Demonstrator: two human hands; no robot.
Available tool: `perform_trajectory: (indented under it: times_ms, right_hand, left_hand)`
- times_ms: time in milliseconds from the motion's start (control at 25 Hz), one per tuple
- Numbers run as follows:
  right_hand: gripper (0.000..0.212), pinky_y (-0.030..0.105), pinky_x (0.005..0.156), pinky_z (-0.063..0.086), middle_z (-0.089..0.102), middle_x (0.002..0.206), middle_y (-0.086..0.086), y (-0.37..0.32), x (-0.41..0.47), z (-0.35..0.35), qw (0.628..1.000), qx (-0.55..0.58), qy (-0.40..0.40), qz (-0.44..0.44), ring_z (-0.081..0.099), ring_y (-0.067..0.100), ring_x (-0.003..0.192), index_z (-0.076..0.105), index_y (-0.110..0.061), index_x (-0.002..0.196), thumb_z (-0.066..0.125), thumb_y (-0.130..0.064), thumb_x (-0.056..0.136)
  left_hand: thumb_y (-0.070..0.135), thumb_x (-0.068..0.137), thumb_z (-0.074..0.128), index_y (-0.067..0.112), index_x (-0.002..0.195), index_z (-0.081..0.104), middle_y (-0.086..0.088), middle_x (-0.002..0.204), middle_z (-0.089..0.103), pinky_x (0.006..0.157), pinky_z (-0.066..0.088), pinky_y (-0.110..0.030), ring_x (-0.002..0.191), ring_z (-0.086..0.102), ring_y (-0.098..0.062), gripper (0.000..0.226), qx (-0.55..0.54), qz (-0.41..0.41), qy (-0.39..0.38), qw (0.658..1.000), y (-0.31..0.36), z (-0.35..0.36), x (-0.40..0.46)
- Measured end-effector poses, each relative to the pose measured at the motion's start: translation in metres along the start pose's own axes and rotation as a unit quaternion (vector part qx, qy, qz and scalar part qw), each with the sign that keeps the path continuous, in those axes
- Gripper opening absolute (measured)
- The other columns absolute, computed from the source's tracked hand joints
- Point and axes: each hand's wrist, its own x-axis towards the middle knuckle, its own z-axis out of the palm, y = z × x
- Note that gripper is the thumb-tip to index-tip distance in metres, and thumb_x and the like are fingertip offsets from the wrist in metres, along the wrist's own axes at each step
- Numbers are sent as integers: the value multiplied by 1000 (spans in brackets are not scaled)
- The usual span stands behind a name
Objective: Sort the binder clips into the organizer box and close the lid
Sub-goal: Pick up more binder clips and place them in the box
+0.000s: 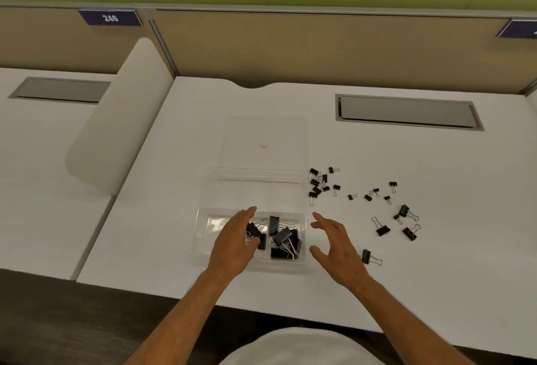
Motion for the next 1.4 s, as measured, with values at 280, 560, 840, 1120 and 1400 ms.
perform_trajectory:
  times_ms: [280,560,840,1120,1400]
  right_hand:
    - [76,0,91,33,48,133,-16,32,-19,-54,1000,-6,-13,-24,31,-10,129,28,-36,150,68,-16,88]
    - [70,-4,90,29,50,133,-13,75,-53,-95,1000,-5,-11,-15,33,-12,123,32,-33,149,67,-17,90]
    - [68,-3,87,32,50,130,-12,115,-84,-121,998,0,37,49,29,-20,122,34,-34,148,67,-18,90]
    - [62,5,87,37,51,121,-15,141,-90,-143,992,-3,84,95,36,-14,113,42,-29,145,69,-17,90]
    - [43,19,90,34,59,123,-1,161,-40,-168,981,-30,133,136,45,9,120,58,-19,130,70,-18,88]
  left_hand:
    - [30,93,66,35,150,31,11,154,35,117,29,-31,142,31,-7,67,-21,-1,14,1000,80,60,-31]
    - [31,93,65,36,148,32,13,152,38,118,30,-35,141,32,-7,64,-30,2,13,999,117,110,-48]
    - [32,94,63,33,150,32,10,148,41,111,26,-20,136,34,-5,63,0,22,-50,999,138,142,-39]
    - [29,94,63,32,145,40,9,141,49,111,38,-30,130,41,-6,56,6,55,-63,996,157,162,-23]
    - [28,93,66,33,143,43,10,138,48,108,33,-23,128,40,-3,55,1,55,-26,998,158,140,-6]
